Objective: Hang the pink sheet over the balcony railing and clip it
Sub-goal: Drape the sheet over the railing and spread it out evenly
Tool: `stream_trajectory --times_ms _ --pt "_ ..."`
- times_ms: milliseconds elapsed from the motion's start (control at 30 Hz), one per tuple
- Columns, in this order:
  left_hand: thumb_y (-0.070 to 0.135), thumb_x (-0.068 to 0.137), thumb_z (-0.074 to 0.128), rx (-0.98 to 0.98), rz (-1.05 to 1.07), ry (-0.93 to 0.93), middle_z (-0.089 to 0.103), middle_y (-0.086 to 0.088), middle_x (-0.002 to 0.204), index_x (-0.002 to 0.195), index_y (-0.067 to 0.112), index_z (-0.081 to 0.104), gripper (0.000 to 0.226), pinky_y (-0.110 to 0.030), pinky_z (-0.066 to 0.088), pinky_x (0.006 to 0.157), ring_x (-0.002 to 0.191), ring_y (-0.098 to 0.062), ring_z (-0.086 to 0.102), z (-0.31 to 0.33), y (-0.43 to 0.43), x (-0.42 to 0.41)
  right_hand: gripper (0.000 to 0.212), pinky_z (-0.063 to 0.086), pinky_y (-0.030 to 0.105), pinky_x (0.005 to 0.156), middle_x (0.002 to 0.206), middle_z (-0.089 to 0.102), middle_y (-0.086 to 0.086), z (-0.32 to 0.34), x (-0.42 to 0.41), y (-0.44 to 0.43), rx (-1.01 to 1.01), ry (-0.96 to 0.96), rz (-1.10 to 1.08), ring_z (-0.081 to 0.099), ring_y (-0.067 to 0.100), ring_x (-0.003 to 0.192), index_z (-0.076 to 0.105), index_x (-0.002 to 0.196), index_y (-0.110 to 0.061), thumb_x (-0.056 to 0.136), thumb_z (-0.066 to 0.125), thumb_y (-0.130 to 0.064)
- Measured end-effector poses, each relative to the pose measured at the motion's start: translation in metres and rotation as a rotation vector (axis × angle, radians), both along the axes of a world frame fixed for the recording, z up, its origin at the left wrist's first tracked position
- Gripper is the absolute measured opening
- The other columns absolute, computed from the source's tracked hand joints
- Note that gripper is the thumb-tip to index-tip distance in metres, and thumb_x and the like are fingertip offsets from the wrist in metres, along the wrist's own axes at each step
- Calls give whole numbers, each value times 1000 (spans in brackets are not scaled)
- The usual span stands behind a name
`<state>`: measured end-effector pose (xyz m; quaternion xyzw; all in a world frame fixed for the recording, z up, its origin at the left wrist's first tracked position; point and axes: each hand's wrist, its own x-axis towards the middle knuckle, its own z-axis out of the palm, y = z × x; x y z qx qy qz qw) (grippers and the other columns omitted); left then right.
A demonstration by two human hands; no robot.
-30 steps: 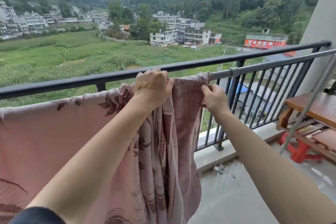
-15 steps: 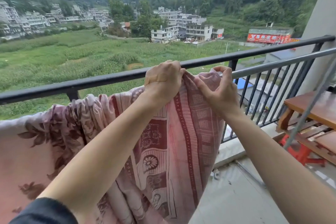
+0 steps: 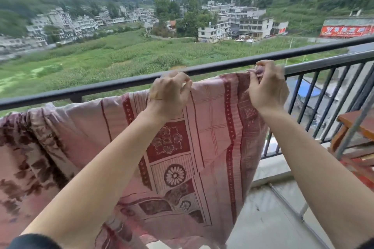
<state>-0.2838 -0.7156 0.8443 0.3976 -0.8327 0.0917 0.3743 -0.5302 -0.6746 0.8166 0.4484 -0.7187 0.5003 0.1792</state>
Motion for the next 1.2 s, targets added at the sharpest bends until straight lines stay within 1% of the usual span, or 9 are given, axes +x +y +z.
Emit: stream_trajectory --times_ms 67,167,367,567,667,900,1033,1100,1200 --pt "28 97 52 -34 91 -18 70 -4 100 102 14 69 23 -34 42 81 89 -24 64 -3 8 28 31 42 39 90 122 51 14 -2 15 -3 -34 9 -13 54 29 110 54 125 -14 95 54 -16" --pt "37 98 45 74 232 -28 69 -5 109 107 17 67 31 -40 41 91 101 -27 61 -3 16 91 51 23 48 110 139 38 19 -5 75 -1 -15 3 -4 34 35 135 47 137 -19 86 49 -10" --pt "50 98 43 176 303 -140 67 -6 117 122 21 63 43 -45 38 98 109 -29 59 -1 32 197 53 -5 54 118 162 1 23 -6 197 6 205 -54 207 -6 38 151 33 150 -21 98 38 -31" --pt "43 96 55 221 247 103 74 3 107 111 27 72 28 -47 46 96 104 -23 64 6 44 248 47 2 54 118 156 28 19 -1 248 17 305 94 216 14 34 148 65 117 -23 101 35 -55" --pt "39 96 56 247 202 158 76 6 93 105 30 75 23 -43 50 90 94 -20 67 7 49 241 37 13 53 116 145 46 12 3 252 30 241 179 141 28 32 141 72 110 -20 102 45 -44" --pt "33 97 51 288 121 287 71 5 71 83 20 73 29 -38 54 75 77 -18 66 9 66 208 22 26 51 112 135 51 13 -6 263 74 224 153 -21 37 34 133 64 117 -25 98 53 -28" --pt "33 99 52 334 -15 248 68 6 59 85 24 73 27 -32 55 72 67 -7 66 23 82 213 22 42 43 93 111 61 15 0 264 92 155 143 28 57 33 104 64 116 -16 98 51 -16" --pt "32 98 54 325 -85 204 71 7 68 89 25 74 23 -34 55 74 72 -7 66 27 90 233 24 41 43 90 112 60 17 11 259 98 150 106 -83 55 35 104 66 114 -11 96 49 -11" --pt "40 98 51 297 -115 136 73 7 98 106 27 72 27 -39 54 86 97 -12 65 25 99 276 40 33 50 106 131 49 22 23 257 99 173 -88 -290 42 41 124 63 120 -8 89 41 -21"
